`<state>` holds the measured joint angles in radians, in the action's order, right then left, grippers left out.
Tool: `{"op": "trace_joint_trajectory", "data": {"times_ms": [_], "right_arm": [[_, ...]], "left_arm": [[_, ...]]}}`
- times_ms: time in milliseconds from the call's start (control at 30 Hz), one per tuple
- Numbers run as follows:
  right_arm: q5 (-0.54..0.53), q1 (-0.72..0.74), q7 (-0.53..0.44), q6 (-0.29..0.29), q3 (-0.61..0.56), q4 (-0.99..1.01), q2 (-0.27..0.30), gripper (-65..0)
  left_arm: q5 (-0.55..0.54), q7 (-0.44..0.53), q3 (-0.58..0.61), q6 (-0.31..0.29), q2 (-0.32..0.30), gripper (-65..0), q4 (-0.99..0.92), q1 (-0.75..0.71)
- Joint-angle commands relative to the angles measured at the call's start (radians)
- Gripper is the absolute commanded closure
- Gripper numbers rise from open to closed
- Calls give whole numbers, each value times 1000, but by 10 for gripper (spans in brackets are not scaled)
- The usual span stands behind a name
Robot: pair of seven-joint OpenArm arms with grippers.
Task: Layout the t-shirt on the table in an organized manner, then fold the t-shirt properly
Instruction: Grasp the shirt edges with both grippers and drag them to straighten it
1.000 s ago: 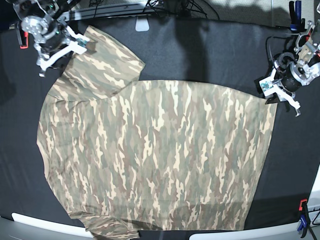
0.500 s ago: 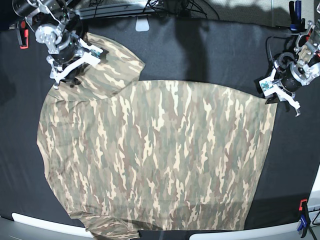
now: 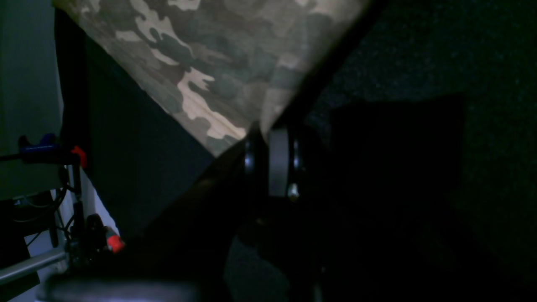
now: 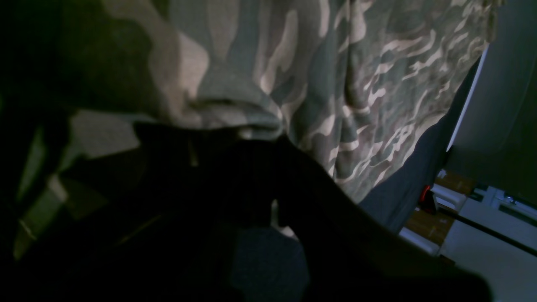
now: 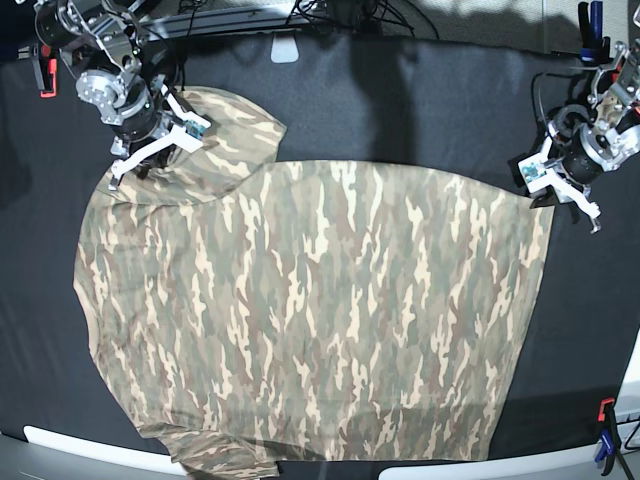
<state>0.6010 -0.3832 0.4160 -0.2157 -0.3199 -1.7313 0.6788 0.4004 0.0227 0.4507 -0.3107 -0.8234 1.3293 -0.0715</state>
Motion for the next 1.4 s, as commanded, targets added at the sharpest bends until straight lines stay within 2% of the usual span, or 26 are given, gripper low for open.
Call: {"op": "trace_joint_trajectory", "data": {"times_ms": [0,100,200,333,433,533,767,967,1100,1367], "right_arm": [[-7,-3,-5,2,2,-16,17,0],[-18,-35,25,41,3,-46,42,0],[-66,-93,68,117,3,-108,108,0],[-85,-198,126,169,21,-198,195,0],[-85,-297,127,217,63,-251,218,0],[-85,-390,123,248,117,-296,219,0],[-85,-603,124,286,225,-400,215,0],[-60,-774,124,313,283,-452,184,0],[6,-838,124,352,283,-455,163,0],[6,-841,127,381,283,-456,163,0]], "left_arm": [[-10,-3,-3,-11,-17,0,6,3],[-84,-3,-3,-11,-23,0,12,-12],[-135,-6,-5,-11,-43,0,57,-58],[-214,-101,-7,-7,-79,0,163,-142],[-230,-173,-27,70,-94,0,237,-224],[-230,-175,-87,113,-93,0,296,-333],[-232,-142,-274,113,-82,0,428,-606],[-237,-122,-407,113,-36,0,498,-772],[-233,-108,-431,113,-31,0,512,-822],[-234,-109,-459,113,-30,0,513,-823]]}}
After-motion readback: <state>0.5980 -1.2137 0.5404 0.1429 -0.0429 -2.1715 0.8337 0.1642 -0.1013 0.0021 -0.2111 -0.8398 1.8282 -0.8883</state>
